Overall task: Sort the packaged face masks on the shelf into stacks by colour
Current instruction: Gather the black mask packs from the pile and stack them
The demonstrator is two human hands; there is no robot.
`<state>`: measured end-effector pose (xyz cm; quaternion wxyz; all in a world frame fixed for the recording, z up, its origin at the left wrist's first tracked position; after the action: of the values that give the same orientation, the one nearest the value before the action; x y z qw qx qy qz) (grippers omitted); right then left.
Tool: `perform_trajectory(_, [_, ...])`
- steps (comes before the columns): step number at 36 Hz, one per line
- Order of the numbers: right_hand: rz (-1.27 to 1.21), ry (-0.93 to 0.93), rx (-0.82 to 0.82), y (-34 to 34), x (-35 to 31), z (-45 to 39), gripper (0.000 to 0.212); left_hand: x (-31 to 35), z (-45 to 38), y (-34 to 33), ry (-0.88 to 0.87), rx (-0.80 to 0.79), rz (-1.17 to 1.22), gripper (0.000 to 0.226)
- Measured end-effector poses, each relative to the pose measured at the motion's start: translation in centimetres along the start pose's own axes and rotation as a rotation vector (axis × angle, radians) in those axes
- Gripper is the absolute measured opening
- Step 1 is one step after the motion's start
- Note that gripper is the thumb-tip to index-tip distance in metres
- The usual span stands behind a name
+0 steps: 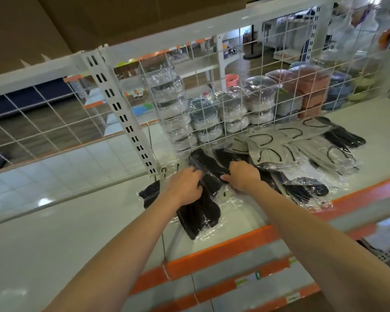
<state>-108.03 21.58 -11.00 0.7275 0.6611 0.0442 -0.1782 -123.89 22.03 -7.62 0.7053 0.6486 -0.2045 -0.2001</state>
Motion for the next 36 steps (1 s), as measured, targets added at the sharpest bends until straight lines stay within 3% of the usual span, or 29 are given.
perform_trajectory(6, [-0.011,-0.003,0.143,1.2,0.1,0.2,0.024,-0.5,0.0,0.4,0.019,0.025,0.122,0.028])
perform_trajectory(10, [-0.237,0.078,0.254,4.6,-0.2,0.4,0.020,-1.3,-0.3,0.6,0.138,0.042,0.339,0.027])
perform_trajectory(13, [-0.459,0.158,0.328,7.9,-0.5,1.3,0.017,-1.7,-0.6,0.8,0.209,0.074,0.486,0.045])
perform_trajectory(15, [-0.604,0.177,0.353,9.6,-0.6,1.9,0.011,-1.6,-0.7,0.9,0.279,0.057,0.689,0.052])
perform_trajectory(18, [-0.765,0.195,0.369,11.1,-0.8,2.4,0.010,-1.3,-1.0,1.2,0.364,0.010,1.194,0.070])
perform_trajectory(21, [-0.855,0.207,0.320,11.0,-1.0,2.8,0.016,-1.0,-1.2,2.1,0.268,0.086,1.579,0.056])
perform_trajectory(23, [-0.829,0.221,0.266,10.2,-1.4,2.8,0.020,-1.4,-1.1,2.9,0.263,0.222,1.737,0.044])
perform_trajectory(26, [-0.768,0.201,0.184,8.4,-2.0,2.2,0.012,-2.4,-0.6,3.9,0.395,0.403,1.800,0.020])
perform_trajectory(29, [-0.604,0.077,0.157,5.9,-1.8,0.7,0.024,-3.9,0.1,4.3,0.465,0.469,1.681,0.018])
perform_trajectory(33, [-0.209,-0.016,-0.048,0.4,-0.9,-0.3,0.042,-5.9,1.5,4.2,0.511,0.476,1.568,0.018])
perform_trajectory(36, [-0.024,-0.053,0.033,-1.2,-1.0,-0.1,0.057,-6.8,2.6,4.3,0.509,0.452,1.499,0.019])
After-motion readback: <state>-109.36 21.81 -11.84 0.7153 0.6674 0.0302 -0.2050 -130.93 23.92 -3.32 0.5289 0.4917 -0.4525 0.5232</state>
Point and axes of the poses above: each hand's wrist, its own z-axis away from the middle knuckle, its own y-axis out of the back of the hand, x = y × z, the point moved 4 cm from there along -z, towards the middle knuckle, and after that the axes turned 1 degree about -x, right-handed, at the moved point
